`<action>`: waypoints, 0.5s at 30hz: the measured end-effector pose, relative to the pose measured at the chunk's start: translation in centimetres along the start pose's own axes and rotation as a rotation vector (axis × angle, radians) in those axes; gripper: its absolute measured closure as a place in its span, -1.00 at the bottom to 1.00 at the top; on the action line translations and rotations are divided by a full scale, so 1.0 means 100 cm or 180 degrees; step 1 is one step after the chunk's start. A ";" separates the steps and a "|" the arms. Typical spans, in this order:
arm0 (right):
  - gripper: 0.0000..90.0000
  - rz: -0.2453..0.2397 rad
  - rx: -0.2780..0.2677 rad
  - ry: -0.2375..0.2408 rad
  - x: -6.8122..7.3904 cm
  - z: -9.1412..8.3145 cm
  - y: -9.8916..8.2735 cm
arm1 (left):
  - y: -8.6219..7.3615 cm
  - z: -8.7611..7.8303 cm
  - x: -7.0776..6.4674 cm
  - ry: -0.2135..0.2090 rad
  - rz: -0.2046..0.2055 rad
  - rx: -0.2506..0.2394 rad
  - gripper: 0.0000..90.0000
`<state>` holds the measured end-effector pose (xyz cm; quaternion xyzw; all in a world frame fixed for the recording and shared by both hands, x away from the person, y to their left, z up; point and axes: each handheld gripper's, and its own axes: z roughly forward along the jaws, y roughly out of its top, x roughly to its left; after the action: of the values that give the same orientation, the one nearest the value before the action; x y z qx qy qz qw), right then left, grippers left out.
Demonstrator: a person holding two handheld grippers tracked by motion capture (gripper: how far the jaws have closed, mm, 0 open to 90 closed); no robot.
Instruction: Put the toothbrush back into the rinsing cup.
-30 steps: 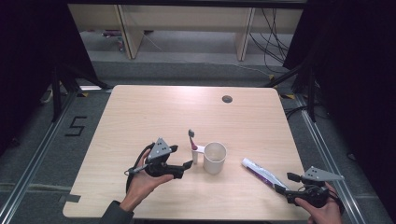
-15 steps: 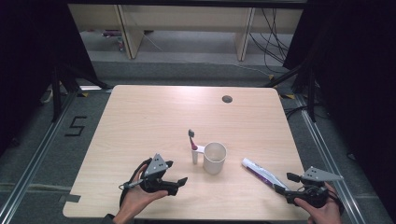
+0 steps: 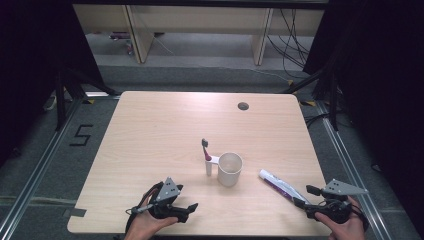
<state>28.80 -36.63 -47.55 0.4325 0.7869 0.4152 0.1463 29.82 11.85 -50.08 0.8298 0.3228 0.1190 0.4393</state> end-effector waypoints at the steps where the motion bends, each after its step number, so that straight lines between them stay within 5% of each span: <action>1: -0.33 -0.0096 -0.0043 -0.0015 -0.002 -0.001 0.001 | -0.001 -0.001 -0.001 0.0029 -0.0012 -0.0014 -0.57; 3: -0.33 -0.0081 -0.0077 -0.0013 0.000 -0.003 0.001 | -0.004 -0.004 -0.001 0.0039 0.0062 0.0059 -0.57; 5: -0.32 0.0004 -0.0088 0.0013 0.003 -0.003 -0.001 | -0.006 -0.006 -0.003 0.0030 0.0003 0.0006 -0.57; 7: -0.30 -0.0103 -0.0092 -0.0004 0.002 -0.005 -0.001 | -0.008 -0.009 -0.002 0.0056 0.0050 0.0062 -0.57; 10: -0.27 0.0007 -0.0069 0.0067 0.006 -0.006 -0.002 | -0.012 -0.013 -0.003 0.0063 -0.0043 0.0025 -0.57; 15: -0.18 -0.0019 -0.0042 0.0139 0.010 -0.004 -0.004 | -0.017 -0.018 -0.001 0.0083 -0.0097 0.0052 -0.58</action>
<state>27.78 -36.12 -47.49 0.4200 0.7884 0.4292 0.1332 28.12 13.64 -50.37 0.8268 0.3421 0.1205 0.4300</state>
